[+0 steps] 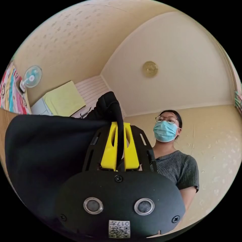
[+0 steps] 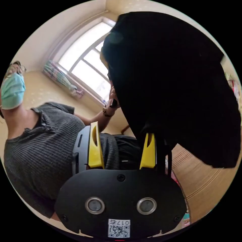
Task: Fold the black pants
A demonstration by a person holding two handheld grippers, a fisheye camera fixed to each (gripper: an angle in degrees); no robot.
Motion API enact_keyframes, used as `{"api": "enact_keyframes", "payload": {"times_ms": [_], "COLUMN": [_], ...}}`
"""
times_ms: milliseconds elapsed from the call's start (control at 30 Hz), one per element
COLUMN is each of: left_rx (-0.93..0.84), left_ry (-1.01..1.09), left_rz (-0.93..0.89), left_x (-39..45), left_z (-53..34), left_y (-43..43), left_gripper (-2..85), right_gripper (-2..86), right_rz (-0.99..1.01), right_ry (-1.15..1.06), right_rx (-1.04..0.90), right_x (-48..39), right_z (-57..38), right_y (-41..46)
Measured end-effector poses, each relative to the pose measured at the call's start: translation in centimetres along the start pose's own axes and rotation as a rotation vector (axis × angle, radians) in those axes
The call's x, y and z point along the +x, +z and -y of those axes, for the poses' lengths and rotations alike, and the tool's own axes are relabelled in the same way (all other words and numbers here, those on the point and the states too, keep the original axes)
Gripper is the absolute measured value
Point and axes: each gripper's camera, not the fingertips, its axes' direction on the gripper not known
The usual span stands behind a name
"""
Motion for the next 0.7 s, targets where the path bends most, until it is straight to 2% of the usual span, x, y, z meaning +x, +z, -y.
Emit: {"api": "enact_keyframes", "payload": {"times_ms": [67, 200, 267, 333, 367, 500, 567, 700], "left_rx": [-0.010, -0.102, -0.175, -0.214, -0.232, -0.268, -0.289, -0.231], "left_ry": [0.128, 0.268, 0.319, 0.350, 0.369, 0.412, 0.450, 0.454], "left_rz": [-0.072, -0.143, -0.195, -0.282, -0.360, -0.604, -0.752, -0.932], "left_x": [3.1, 7.8, 10.1, 11.2, 11.7, 13.3, 14.6, 14.4], "left_z": [1.1, 2.8, 3.4, 3.4, 3.3, 2.6, 2.0, 0.8], "left_y": [1.5, 4.8, 7.6, 9.7, 11.1, 15.0, 16.7, 17.1], "left_gripper": [3.8, 3.7, 3.7, 3.7, 3.7, 3.8, 3.8, 3.8], "right_gripper": [23.8, 22.2, 19.6, 17.0, 16.2, 17.2, 18.5, 21.6], "right_rz": [0.060, 0.059, 0.031, -0.020, 0.019, 0.427, 0.557, 0.778], "right_ry": [0.051, 0.130, 0.119, 0.093, 0.093, -0.001, -0.001, -0.034], "right_rx": [0.130, 0.384, 0.416, 0.388, 0.324, 0.237, 0.195, -0.076], "right_x": [1.6, 4.8, 5.9, 7.1, 8.5, 12.2, 13.3, 15.2], "right_z": [-1.5, -4.3, -4.2, -3.4, -2.4, 0.0, 1.0, 4.6], "right_y": [-2.2, -7.0, -8.6, -9.7, -9.8, -8.9, -8.4, -6.7]}}
